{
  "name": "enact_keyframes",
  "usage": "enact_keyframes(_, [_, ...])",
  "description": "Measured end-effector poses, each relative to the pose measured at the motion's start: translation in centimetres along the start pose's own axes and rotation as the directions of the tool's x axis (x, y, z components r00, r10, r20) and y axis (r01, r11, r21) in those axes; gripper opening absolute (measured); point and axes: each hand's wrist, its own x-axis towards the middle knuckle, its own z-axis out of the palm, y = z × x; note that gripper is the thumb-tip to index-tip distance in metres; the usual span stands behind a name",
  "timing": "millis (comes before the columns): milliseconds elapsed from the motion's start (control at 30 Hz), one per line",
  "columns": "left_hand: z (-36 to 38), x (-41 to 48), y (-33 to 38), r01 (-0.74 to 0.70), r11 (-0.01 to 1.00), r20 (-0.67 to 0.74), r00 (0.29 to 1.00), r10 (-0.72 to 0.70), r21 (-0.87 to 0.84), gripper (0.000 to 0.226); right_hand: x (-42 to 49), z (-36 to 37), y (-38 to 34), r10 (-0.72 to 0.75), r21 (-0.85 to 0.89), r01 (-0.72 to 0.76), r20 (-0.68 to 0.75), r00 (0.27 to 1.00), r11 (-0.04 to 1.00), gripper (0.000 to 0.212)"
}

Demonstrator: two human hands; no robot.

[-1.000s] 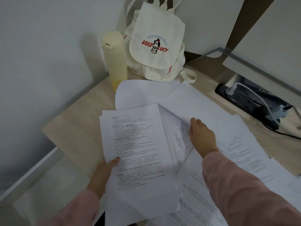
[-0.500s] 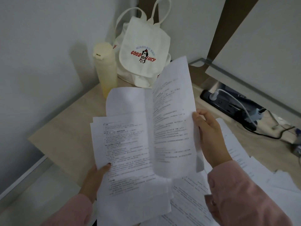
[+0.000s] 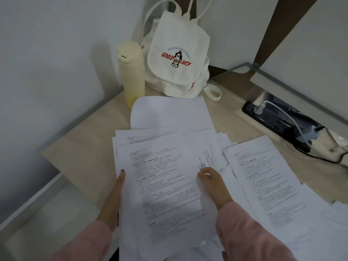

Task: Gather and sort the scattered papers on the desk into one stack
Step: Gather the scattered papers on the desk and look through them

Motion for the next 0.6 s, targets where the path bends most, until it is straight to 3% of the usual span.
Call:
enact_keyframes(33, [-0.1, -0.1, -0.1, -0.028, 0.998, 0.009, 1.0, 0.027, 0.059, 0.079, 0.2, 0.4, -0.1, -0.003, -0.029, 0.004, 0.05, 0.999, 1.0, 0.008])
enact_keyframes(133, [-0.2, -0.1, -0.4, -0.099, 0.978, -0.005, 0.995, 0.102, 0.183, 0.049, 1.1, 0.9, -0.9, -0.03, -0.107, 0.043, 0.122, 0.992, 0.993, 0.013])
enact_keyframes(267, [-0.2, 0.5, 0.2, -0.136, 0.945, -0.015, 0.989, 0.147, 0.296, 0.035, 4.1, -0.5, -3.2, -0.116, -0.133, 0.109, -0.048, 0.992, 0.985, 0.009])
enact_keyframes(467, [-0.1, 1.5, 1.0, -0.146, 0.926, 0.028, 0.989, 0.145, 0.348, 0.012, 10.9, -3.7, -7.0, -0.138, -0.237, 0.086, -0.21, 0.968, 0.968, 0.042])
enact_keyframes(600, [-0.3, 1.8, 1.0, -0.119, 0.926, 0.035, 0.993, 0.114, 0.359, 0.014, 14.1, -4.4, -8.7, -0.041, -0.209, -0.01, -0.234, 0.971, 0.978, 0.054])
